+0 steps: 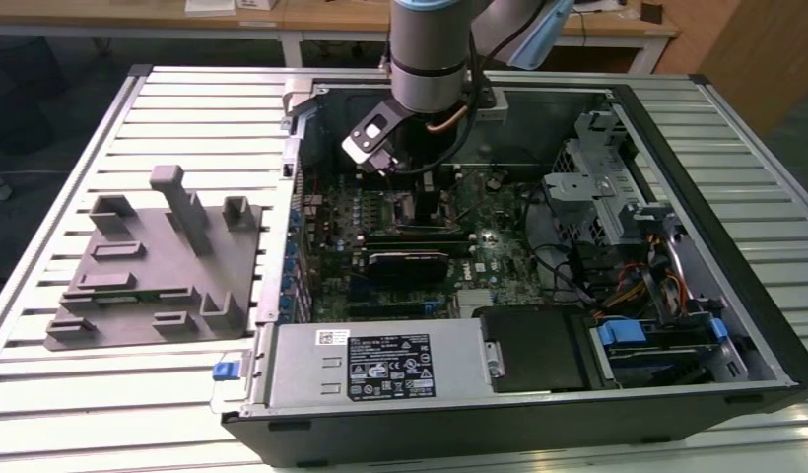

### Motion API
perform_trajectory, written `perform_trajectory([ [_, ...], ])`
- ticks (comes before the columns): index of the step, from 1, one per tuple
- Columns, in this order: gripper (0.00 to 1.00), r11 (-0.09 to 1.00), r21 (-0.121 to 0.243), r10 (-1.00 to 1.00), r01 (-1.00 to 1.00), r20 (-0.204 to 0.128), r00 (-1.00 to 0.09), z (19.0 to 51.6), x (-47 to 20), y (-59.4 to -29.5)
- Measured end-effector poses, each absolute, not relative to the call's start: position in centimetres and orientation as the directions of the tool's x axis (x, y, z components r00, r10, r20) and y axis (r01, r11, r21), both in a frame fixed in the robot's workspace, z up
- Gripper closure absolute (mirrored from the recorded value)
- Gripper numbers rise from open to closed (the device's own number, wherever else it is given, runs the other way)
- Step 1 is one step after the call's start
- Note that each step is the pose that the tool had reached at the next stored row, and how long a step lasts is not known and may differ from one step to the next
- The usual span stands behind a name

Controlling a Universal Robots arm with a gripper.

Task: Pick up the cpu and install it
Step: 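Place the cpu into insertion slot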

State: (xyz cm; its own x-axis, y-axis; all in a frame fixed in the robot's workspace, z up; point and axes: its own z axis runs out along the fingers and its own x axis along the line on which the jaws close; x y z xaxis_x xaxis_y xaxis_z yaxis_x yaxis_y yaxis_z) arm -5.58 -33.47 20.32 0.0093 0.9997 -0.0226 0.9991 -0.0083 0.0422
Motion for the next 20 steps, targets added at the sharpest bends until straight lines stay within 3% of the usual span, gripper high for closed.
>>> perform_trajectory([
  [20, 0.47, 0.001, 0.042, 1.0, 0.999, -0.023, 0.0, 19.45, -5.37, -33.19],
])
